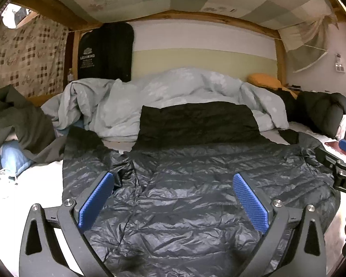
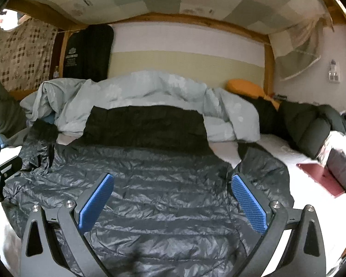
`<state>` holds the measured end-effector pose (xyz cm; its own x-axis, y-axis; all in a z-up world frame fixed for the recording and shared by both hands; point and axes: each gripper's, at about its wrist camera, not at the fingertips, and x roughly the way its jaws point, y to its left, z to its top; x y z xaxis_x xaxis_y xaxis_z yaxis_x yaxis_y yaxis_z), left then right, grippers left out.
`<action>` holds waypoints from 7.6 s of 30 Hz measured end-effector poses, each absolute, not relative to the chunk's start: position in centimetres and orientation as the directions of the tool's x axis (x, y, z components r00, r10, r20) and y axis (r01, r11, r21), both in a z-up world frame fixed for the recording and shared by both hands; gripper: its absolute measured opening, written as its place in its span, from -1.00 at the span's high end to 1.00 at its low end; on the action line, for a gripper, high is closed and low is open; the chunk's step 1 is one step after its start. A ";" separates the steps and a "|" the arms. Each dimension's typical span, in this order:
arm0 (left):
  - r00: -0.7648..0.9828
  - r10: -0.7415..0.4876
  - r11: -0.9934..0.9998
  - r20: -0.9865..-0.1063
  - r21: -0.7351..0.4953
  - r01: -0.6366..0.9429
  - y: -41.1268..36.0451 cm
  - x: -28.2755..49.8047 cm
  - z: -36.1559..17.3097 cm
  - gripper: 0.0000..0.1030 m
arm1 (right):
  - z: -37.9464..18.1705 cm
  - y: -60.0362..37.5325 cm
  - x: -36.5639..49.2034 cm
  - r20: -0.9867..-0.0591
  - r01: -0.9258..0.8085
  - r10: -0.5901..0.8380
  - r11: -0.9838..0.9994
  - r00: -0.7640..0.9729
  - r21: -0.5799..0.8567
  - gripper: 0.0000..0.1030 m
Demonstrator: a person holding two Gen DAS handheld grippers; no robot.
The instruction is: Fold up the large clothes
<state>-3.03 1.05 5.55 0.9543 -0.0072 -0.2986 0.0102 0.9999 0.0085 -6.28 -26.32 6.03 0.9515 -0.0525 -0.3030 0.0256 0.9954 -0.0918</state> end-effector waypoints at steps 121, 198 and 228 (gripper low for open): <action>0.749 -0.244 0.883 -0.616 -0.460 -0.090 15.8 12.1 0.3 0.96 | 6.2 -27.2 -5.4 -0.322 0.083 -0.129 0.985 0.938 -0.152 -0.99; 0.599 0.097 0.995 -0.795 0.077 -0.059 6.4 5.2 -2.3 -0.46 | 0.7 -34.9 1.9 -0.748 0.110 -0.041 0.993 0.662 0.043 -0.32; 0.771 -0.056 0.991 -0.635 -0.130 -0.035 6.7 1.6 2.2 -0.39 | 4.5 -34.5 0.8 -0.599 0.177 -0.218 0.976 0.770 -0.127 -0.49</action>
<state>1.56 6.72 2.21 0.7707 -0.0562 -0.6347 -0.0348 0.9909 -0.1300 0.79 -34.45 4.47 0.7702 -0.2178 -0.5994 0.1771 0.9760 -0.1271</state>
